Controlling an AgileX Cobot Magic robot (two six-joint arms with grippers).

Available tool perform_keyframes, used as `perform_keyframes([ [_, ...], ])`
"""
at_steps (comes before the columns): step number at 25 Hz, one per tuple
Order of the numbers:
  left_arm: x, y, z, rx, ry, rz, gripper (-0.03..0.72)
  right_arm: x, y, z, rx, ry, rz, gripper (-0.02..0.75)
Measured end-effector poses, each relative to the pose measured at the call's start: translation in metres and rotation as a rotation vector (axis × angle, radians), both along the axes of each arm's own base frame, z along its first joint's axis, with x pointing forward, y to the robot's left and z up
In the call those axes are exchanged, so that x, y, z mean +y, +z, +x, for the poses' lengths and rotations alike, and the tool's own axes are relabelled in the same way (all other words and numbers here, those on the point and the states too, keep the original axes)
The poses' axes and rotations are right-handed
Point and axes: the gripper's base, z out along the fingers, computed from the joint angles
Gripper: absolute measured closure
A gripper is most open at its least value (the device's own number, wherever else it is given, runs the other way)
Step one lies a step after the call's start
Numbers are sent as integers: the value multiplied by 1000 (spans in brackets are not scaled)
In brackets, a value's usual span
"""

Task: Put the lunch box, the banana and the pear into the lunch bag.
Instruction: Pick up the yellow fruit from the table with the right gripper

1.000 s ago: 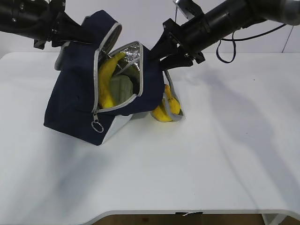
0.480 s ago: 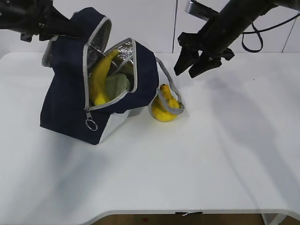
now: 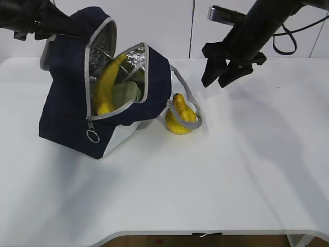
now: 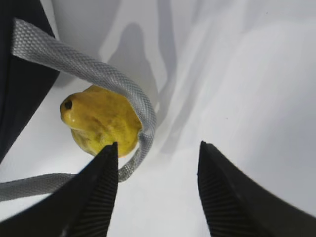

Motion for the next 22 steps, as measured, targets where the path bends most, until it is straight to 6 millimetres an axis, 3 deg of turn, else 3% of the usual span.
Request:
perform_keyframes([
  [13,2,0,-2,-6,-8,36,696,-10,28,-8,-67,-4,-49,321],
  [22,28,5,-2,-20,50,62,696,-9,44,-14,-99,-3,-34,321],
])
